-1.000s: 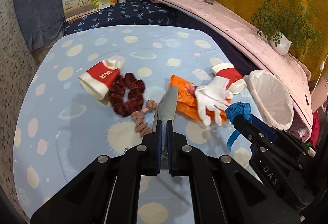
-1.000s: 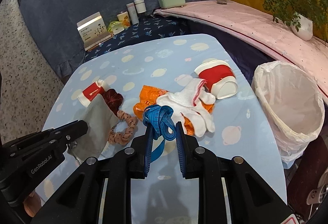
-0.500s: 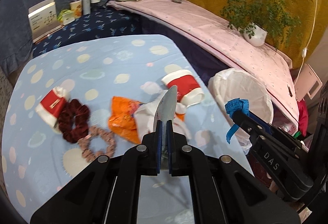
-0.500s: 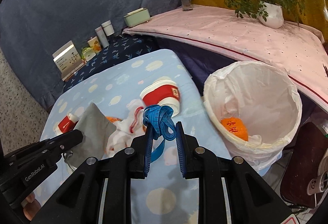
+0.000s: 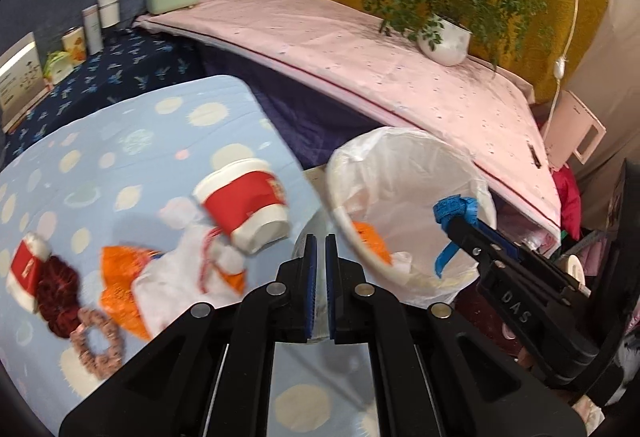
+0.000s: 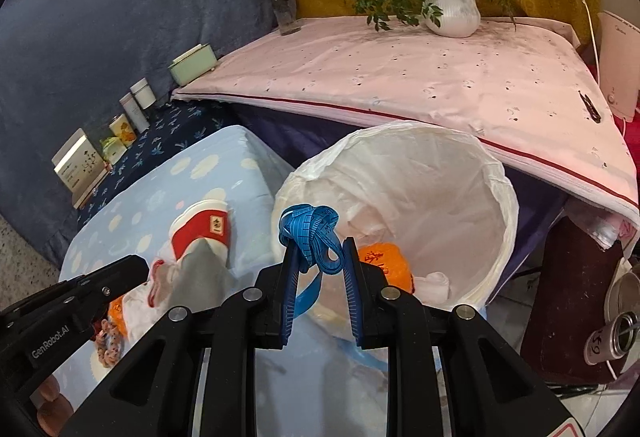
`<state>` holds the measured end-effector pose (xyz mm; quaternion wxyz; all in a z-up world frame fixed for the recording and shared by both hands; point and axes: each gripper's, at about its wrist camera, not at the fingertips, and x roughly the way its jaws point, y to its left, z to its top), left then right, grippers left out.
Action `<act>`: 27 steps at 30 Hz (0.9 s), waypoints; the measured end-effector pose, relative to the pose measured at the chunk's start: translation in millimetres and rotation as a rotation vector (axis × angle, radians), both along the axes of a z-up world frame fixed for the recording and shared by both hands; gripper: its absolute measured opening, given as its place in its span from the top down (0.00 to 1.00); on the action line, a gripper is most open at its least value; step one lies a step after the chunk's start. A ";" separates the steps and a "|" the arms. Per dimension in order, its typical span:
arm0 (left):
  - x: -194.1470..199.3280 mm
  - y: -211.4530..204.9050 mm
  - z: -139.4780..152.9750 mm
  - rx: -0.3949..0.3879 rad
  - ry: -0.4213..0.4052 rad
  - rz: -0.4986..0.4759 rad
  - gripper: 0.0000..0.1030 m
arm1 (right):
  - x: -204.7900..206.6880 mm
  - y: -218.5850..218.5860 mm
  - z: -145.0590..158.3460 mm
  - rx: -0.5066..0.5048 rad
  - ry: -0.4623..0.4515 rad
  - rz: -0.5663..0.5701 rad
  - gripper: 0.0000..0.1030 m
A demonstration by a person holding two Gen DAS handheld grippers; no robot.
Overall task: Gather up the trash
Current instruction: 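Carry the grey pouch and blue strap over the white trash bin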
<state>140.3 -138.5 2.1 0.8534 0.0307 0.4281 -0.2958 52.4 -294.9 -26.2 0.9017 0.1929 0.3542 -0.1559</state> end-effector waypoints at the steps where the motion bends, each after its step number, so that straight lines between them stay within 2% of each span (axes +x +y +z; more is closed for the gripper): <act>1: 0.3 -7.1 0.1 -0.004 0.000 -0.017 0.96 | -0.3 -5.2 -0.6 -0.004 0.003 -0.008 0.80; 8: 3.3 -53.6 -2.9 0.005 -0.013 -0.109 0.96 | 0.7 -39.5 -9.2 0.003 0.019 -0.072 0.80; 13: 8.8 -52.4 -15.6 0.010 0.032 -0.091 0.94 | -3.7 -51.0 -14.9 0.010 0.024 -0.091 0.80; 15: 8.6 -45.8 -28.4 0.032 0.055 -0.062 0.84 | -5.1 -53.8 -18.1 0.016 0.026 -0.097 0.80; 17: 6.1 -39.8 -44.0 0.068 0.089 -0.025 0.45 | -6.1 -54.2 -21.8 0.025 0.030 -0.100 0.80; 19: 2.9 -33.6 -56.5 0.074 0.103 0.007 0.41 | -6.8 -53.0 -27.2 0.033 0.035 -0.102 0.80; 23: -0.5 -39.8 -83.1 0.124 0.169 -0.016 0.40 | -6.3 -50.7 -37.3 0.048 0.048 -0.099 0.80; 27: -0.6 -48.0 -97.3 0.173 0.152 -0.018 0.41 | -6.1 -48.5 -44.7 0.061 0.059 -0.097 0.80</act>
